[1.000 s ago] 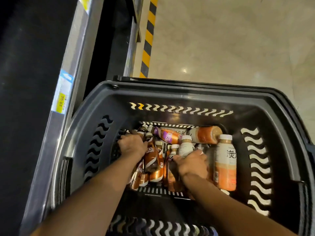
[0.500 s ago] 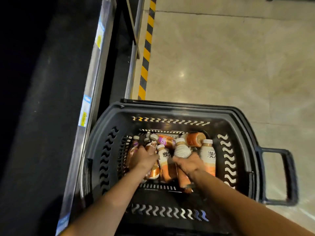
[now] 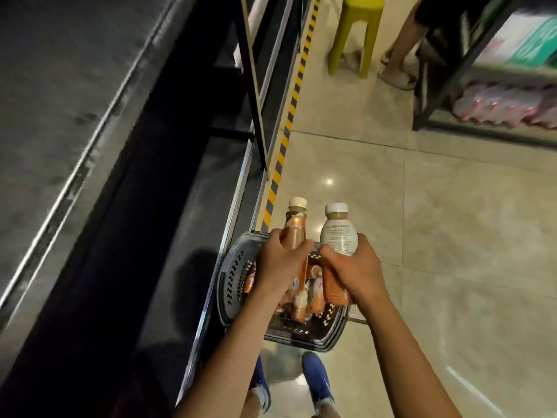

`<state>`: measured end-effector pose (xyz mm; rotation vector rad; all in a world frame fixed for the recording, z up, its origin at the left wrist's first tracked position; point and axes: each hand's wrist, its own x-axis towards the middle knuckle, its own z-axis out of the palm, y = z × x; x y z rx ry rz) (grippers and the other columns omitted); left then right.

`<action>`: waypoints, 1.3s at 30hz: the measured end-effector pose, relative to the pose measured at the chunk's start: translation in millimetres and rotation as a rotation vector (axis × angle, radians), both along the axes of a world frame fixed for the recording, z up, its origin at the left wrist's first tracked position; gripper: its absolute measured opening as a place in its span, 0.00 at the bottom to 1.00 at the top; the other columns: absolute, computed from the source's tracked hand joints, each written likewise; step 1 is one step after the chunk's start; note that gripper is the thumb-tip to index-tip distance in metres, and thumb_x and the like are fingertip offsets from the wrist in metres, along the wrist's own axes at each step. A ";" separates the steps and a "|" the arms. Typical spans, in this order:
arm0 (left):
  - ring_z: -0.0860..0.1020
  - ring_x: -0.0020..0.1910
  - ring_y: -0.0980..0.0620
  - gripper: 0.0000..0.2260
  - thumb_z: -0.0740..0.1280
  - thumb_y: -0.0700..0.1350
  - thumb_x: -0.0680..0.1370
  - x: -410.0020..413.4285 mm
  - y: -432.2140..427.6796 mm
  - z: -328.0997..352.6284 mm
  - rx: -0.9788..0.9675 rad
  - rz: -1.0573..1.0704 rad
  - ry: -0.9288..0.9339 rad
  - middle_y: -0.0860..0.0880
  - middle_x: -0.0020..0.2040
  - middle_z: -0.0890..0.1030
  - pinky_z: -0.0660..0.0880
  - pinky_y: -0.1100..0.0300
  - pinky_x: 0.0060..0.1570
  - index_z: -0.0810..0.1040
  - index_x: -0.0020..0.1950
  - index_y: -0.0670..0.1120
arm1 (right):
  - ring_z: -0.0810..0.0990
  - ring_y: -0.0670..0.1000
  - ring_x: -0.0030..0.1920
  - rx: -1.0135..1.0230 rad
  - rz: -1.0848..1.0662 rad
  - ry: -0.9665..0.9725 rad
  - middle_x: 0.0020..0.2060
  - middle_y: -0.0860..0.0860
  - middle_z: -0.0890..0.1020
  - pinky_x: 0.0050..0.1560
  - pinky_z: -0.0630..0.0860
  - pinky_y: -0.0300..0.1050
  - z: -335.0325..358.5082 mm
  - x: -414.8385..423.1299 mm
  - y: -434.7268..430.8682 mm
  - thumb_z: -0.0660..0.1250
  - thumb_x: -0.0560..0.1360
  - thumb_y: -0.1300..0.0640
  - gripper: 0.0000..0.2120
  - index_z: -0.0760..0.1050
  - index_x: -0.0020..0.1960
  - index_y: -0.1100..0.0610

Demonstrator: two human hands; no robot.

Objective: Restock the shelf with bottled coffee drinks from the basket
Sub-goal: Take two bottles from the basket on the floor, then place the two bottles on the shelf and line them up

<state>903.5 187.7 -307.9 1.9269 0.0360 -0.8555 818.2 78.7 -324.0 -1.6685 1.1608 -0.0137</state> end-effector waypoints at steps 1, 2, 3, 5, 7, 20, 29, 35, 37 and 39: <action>0.79 0.42 0.57 0.14 0.72 0.50 0.76 -6.9 3.3 32.0 -0.021 0.007 -0.025 0.51 0.47 0.80 0.70 0.64 0.34 0.74 0.58 0.50 | 0.80 0.44 0.41 -0.030 0.015 -0.049 0.43 0.45 0.81 0.37 0.76 0.42 32.3 -4.5 -0.1 0.75 0.68 0.44 0.22 0.71 0.55 0.51; 0.80 0.42 0.56 0.13 0.72 0.51 0.75 -14.7 8.0 62.0 -0.046 0.019 -0.050 0.50 0.47 0.80 0.72 0.64 0.33 0.75 0.57 0.49 | 0.80 0.44 0.41 -0.050 0.026 -0.096 0.43 0.45 0.81 0.36 0.75 0.41 60.3 -9.1 1.1 0.75 0.68 0.44 0.22 0.72 0.56 0.51; 0.80 0.40 0.54 0.13 0.73 0.51 0.75 -23.5 14.3 88.9 -0.071 0.034 -0.083 0.48 0.46 0.81 0.74 0.65 0.32 0.75 0.55 0.49 | 0.80 0.43 0.42 -0.070 0.043 -0.145 0.44 0.45 0.81 0.35 0.74 0.40 88.9 -14.6 3.9 0.75 0.68 0.45 0.22 0.71 0.56 0.51; 0.81 0.39 0.52 0.11 0.74 0.51 0.74 -44.4 28.9 136.4 -0.114 0.090 -0.164 0.46 0.45 0.82 0.76 0.66 0.32 0.77 0.51 0.49 | 0.80 0.42 0.42 -0.108 0.093 -0.234 0.44 0.44 0.80 0.35 0.73 0.38 139.8 -27.4 12.5 0.76 0.69 0.46 0.20 0.71 0.55 0.50; 0.81 0.39 0.54 0.10 0.74 0.52 0.74 -63.6 46.0 173.4 -0.132 0.169 -0.223 0.47 0.45 0.82 0.75 0.68 0.32 0.77 0.49 0.50 | 0.80 0.42 0.42 -0.129 0.145 -0.320 0.44 0.44 0.81 0.37 0.74 0.38 180.9 -36.9 23.0 0.76 0.69 0.48 0.19 0.71 0.55 0.48; 0.83 0.42 0.52 0.10 0.74 0.55 0.71 -196.6 204.6 318.6 -0.235 0.761 -0.536 0.50 0.43 0.83 0.81 0.51 0.48 0.78 0.48 0.54 | 0.82 0.43 0.40 -0.023 0.729 -0.696 0.41 0.45 0.83 0.41 0.78 0.46 323.0 -74.3 160.4 0.76 0.62 0.42 0.21 0.74 0.51 0.47; 0.83 0.42 0.53 0.06 0.74 0.53 0.73 -345.3 336.0 361.5 -0.200 1.135 -0.737 0.52 0.42 0.83 0.79 0.55 0.46 0.80 0.48 0.57 | 0.82 0.40 0.40 0.130 1.178 -0.782 0.43 0.39 0.82 0.39 0.76 0.38 370.9 -168.9 316.6 0.77 0.66 0.45 0.18 0.74 0.52 0.44; 0.81 0.38 0.57 0.08 0.73 0.52 0.73 -480.6 421.1 372.7 -0.154 1.361 -0.788 0.54 0.39 0.83 0.73 0.62 0.40 0.80 0.48 0.53 | 0.83 0.43 0.42 0.282 1.403 -0.771 0.43 0.42 0.83 0.41 0.78 0.42 381.2 -280.4 422.3 0.78 0.68 0.48 0.18 0.75 0.53 0.45; 0.80 0.36 0.57 0.08 0.74 0.52 0.72 -522.0 449.2 372.6 -0.153 1.448 -0.796 0.53 0.38 0.83 0.73 0.62 0.39 0.80 0.47 0.52 | 0.83 0.43 0.41 0.308 1.472 -0.763 0.43 0.41 0.83 0.41 0.77 0.42 381.6 -317.6 455.9 0.78 0.68 0.50 0.17 0.75 0.53 0.45; 0.81 0.36 0.56 0.09 0.74 0.53 0.72 -556.6 475.6 375.2 -0.158 1.507 -0.789 0.52 0.38 0.83 0.73 0.60 0.39 0.80 0.47 0.52 | 0.83 0.42 0.42 0.329 1.525 -0.760 0.43 0.40 0.83 0.42 0.76 0.42 382.3 -350.2 488.3 0.78 0.66 0.49 0.18 0.76 0.52 0.44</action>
